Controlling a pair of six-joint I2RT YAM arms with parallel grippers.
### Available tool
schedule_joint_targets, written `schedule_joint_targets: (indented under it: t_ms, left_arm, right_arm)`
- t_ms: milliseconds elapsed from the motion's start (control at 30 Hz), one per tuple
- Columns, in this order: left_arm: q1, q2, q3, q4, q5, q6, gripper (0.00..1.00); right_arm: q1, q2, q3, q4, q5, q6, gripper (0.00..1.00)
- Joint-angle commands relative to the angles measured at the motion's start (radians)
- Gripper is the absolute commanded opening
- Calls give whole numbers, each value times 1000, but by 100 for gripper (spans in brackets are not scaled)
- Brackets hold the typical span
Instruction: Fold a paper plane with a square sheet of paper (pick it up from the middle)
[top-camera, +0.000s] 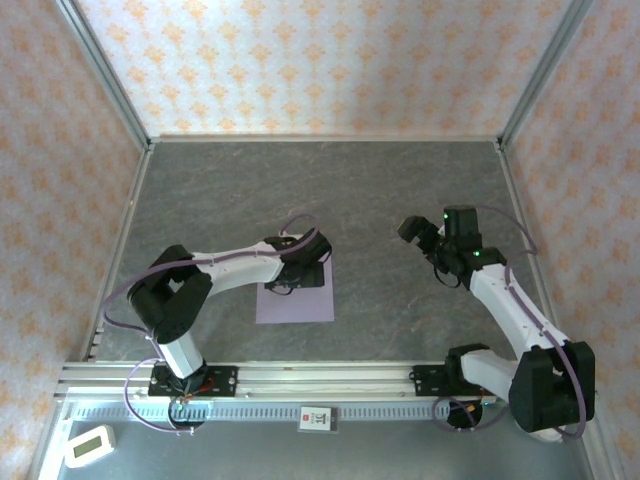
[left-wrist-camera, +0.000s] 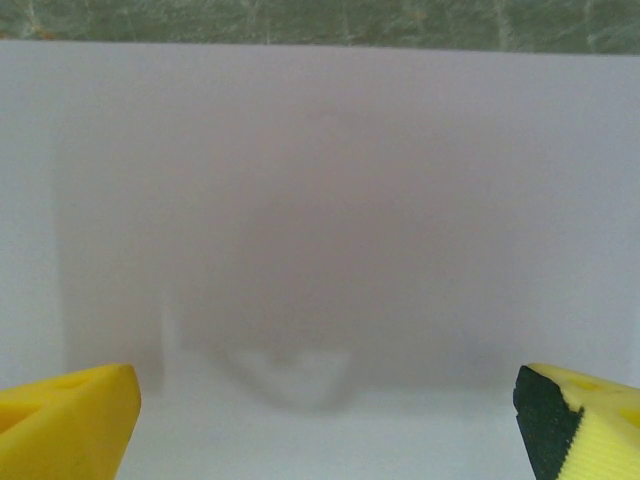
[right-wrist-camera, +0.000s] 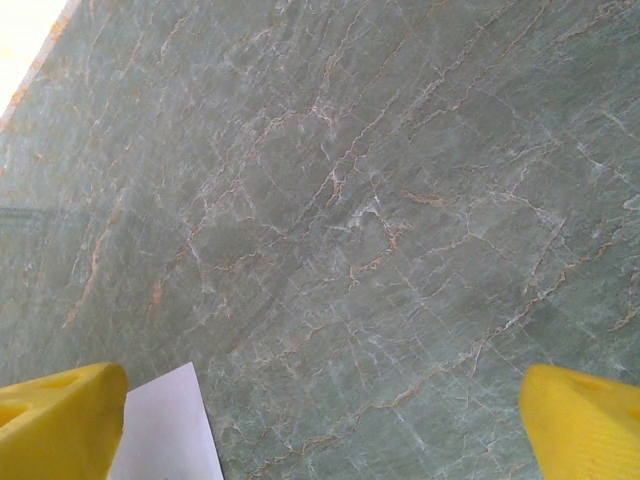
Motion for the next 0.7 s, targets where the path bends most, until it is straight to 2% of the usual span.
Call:
schedule_joint_targets:
  t_ms: [0,200,300,600,633,667]
  left_arm:
    - [-13,9,-29,-20,-6,-16,100]
    - [-20,30,-81,17,-2,-25,99]
    - [-23,32,-100,35,1,-29,94]
    - [-27,-28,-89,37,-8,-35,72]
    - [-28,-40,-80,33,-11,-34,69]
    - [-28,-49,-71,29,-13,-33,61]
  right_arm:
    - [6,-6,-12,-10,17,1,100]
    - [6,-10,-11,-13,23,1,100]
    - [6,-10,-10,-15,25,1,100]
    - [6,-6,-9,-13,23,3,100]
    - [6,-5,-9,-13,24,3,100]
    - [6,-5,-9,-12,23,2,100]
